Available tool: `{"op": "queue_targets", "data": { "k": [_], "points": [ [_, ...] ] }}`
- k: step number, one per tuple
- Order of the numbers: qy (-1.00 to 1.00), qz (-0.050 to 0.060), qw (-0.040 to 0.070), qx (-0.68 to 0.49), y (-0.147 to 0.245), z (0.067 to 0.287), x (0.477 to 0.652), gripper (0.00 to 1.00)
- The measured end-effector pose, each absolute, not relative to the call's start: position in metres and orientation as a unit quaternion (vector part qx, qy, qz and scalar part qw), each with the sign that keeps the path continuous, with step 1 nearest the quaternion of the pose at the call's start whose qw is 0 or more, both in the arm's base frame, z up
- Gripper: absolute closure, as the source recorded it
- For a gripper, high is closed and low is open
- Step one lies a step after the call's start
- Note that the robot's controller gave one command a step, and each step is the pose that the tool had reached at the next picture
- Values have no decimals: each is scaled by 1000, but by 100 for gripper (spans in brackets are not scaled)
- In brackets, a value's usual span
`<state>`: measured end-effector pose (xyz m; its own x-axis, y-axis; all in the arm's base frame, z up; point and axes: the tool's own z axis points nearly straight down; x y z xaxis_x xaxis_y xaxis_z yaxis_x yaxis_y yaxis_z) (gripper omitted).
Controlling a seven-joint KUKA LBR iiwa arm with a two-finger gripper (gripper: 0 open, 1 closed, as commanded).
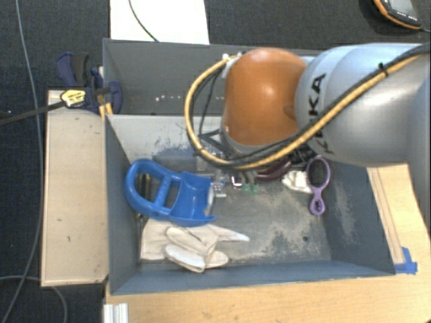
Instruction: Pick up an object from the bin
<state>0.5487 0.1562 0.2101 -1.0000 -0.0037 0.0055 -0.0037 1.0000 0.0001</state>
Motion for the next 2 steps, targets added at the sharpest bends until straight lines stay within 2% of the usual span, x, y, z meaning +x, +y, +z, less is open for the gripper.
{"op": "queue_targets", "data": {
  "k": [1, 2],
  "points": [
    [-1000, -1, -1, -1, 155, 215, 550, 0],
    [-998, -2, -6, 59, 227, 78, 535, 0]
  ]
}}
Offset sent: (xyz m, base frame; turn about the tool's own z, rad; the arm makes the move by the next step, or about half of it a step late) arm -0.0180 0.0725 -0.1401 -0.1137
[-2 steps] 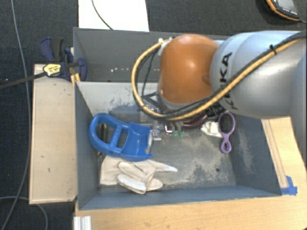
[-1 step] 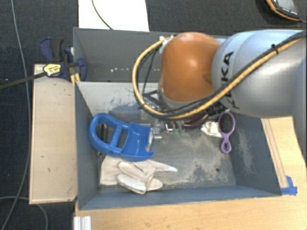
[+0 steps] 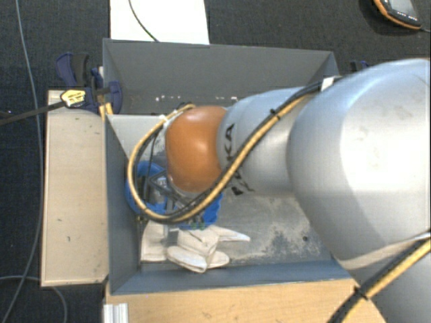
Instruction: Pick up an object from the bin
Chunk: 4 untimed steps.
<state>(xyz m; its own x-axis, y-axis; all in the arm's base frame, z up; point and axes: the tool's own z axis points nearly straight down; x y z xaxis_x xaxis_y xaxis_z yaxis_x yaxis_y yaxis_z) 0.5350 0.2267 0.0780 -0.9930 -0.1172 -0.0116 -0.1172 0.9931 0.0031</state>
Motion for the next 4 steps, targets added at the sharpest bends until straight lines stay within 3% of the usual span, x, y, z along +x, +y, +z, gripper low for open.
{"op": "queue_targets", "data": {
  "k": [1, 2, 3, 4],
  "points": [
    [987, 4, 9, 160, 168, 163, 589, 0],
    [998, 4, 1, -55, 227, 75, 537, 0],
    [993, 4, 13, 118, 209, 70, 556, 0],
    [1000, 5, 5, -28, 224, 77, 542, 100]
  ]
}}
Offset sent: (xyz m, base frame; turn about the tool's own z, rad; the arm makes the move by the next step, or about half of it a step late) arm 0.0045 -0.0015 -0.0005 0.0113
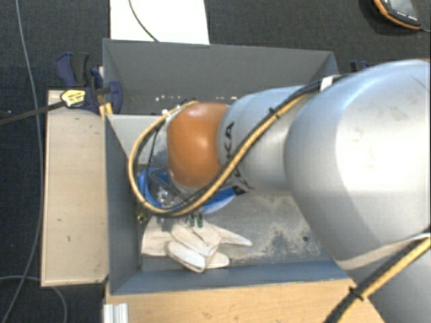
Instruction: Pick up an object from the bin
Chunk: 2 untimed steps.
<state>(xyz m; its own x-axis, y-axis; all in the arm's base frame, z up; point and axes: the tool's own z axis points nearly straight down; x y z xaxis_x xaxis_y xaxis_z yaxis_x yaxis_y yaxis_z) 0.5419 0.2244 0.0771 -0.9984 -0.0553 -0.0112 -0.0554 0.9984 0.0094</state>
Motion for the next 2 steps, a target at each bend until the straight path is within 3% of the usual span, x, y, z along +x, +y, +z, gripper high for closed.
{"op": "queue_targets", "data": {
  "k": [1, 2],
  "points": [
    [1000, 5, 5, -27, 224, 77, 542, 100],
    [1000, 3, 1, -26, 223, 115, 540, 100]
  ]
}}
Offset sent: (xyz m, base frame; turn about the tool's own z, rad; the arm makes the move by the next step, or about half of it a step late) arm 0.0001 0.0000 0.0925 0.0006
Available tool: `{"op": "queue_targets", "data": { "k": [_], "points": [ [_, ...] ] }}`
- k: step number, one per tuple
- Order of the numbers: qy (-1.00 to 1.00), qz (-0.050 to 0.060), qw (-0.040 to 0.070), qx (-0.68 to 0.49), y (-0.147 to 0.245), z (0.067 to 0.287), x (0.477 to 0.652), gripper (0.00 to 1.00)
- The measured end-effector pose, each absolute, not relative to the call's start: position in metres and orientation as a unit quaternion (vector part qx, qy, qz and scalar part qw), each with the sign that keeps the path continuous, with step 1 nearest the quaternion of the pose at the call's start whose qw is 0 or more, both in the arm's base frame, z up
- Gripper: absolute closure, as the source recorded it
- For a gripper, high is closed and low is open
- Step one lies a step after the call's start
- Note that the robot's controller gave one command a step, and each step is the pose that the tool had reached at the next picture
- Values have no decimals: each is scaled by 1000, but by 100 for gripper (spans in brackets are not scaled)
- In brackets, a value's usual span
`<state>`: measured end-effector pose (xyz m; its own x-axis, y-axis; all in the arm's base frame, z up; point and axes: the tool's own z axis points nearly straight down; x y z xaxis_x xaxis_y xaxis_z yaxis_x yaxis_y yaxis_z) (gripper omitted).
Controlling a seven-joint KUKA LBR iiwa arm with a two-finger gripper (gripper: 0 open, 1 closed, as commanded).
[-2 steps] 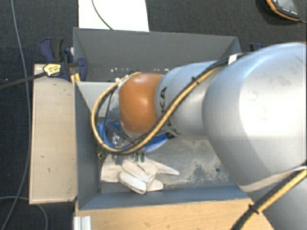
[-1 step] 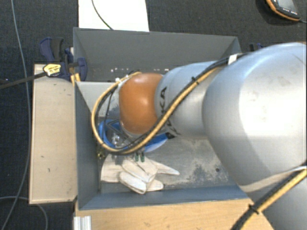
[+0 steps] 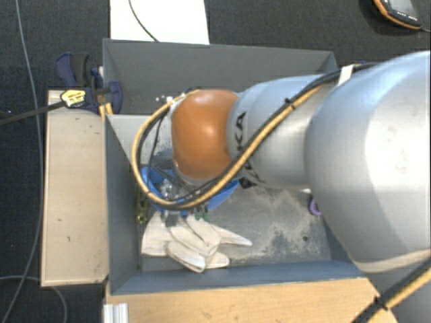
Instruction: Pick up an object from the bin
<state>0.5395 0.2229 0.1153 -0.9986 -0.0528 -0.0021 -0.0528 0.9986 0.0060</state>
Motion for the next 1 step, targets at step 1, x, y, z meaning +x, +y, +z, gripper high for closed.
{"op": "queue_targets", "data": {
  "k": [1],
  "points": [
    [1000, 3, 1, -26, 223, 151, 540, 100]
  ]
}}
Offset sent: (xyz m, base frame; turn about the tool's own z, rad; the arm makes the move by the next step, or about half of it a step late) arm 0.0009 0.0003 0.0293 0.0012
